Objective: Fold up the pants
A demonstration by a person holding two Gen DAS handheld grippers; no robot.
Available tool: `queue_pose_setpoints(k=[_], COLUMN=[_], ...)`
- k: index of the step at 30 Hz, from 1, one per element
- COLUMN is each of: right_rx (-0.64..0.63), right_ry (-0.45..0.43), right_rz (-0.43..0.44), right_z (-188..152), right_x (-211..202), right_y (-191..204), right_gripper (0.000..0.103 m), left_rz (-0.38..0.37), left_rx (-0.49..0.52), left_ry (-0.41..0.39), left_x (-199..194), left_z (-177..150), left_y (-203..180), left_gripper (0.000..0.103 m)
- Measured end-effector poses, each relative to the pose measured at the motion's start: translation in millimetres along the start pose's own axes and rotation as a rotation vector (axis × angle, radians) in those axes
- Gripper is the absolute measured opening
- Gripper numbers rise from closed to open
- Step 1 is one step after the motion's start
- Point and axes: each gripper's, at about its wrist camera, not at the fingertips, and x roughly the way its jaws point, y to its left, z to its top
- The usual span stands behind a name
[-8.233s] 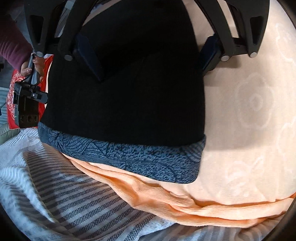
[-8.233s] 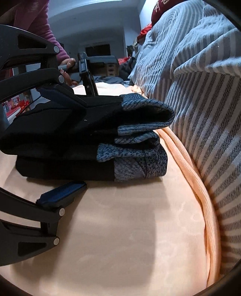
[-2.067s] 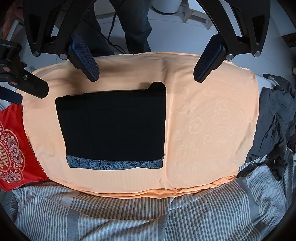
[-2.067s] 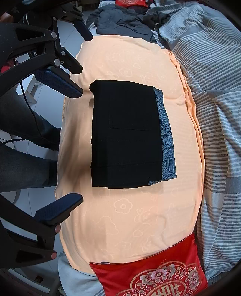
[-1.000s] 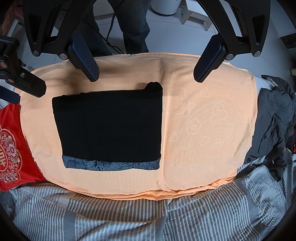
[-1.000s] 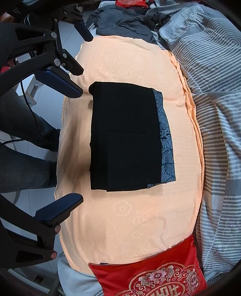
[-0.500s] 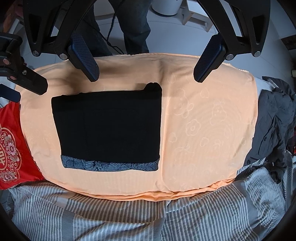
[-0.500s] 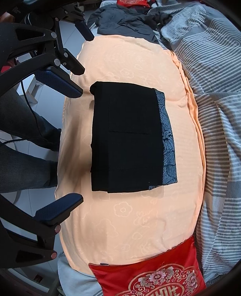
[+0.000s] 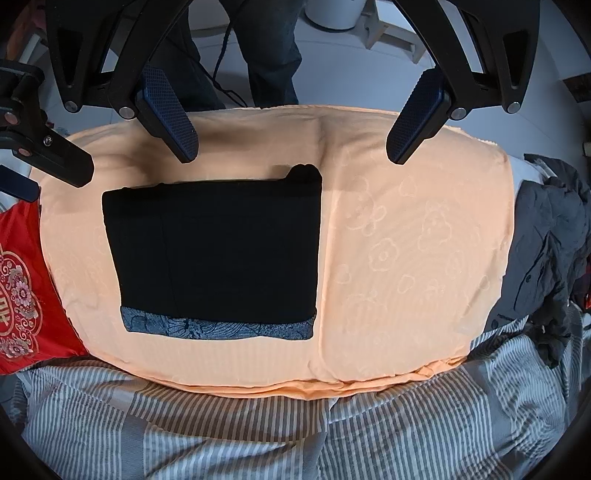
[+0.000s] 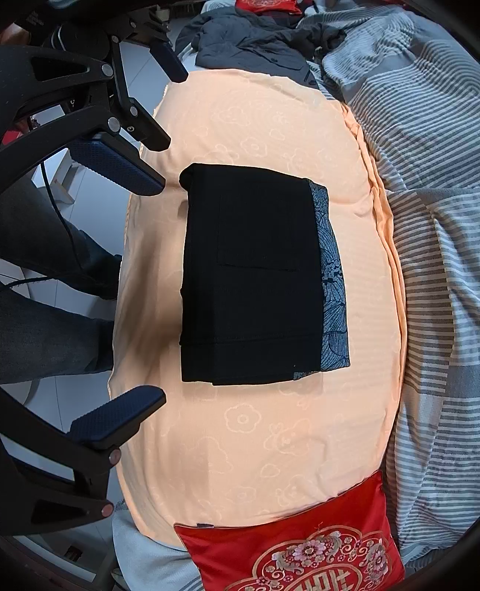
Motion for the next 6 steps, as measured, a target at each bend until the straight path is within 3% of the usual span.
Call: queue_pose_setpoints(k=[6], right_rx=[0.001], right_ry=[-0.002], right_rz=[-0.008], right_z=[0.9], right_x=[-1.7], right_y=[-1.5], right_gripper=[0.103], left_rz=[-0.010], left_rx=[0.007], left_ry=[0.003], left_x=[-0.6], left_z=[-0.4], left_y=[-2.1], left_gripper=[0.103])
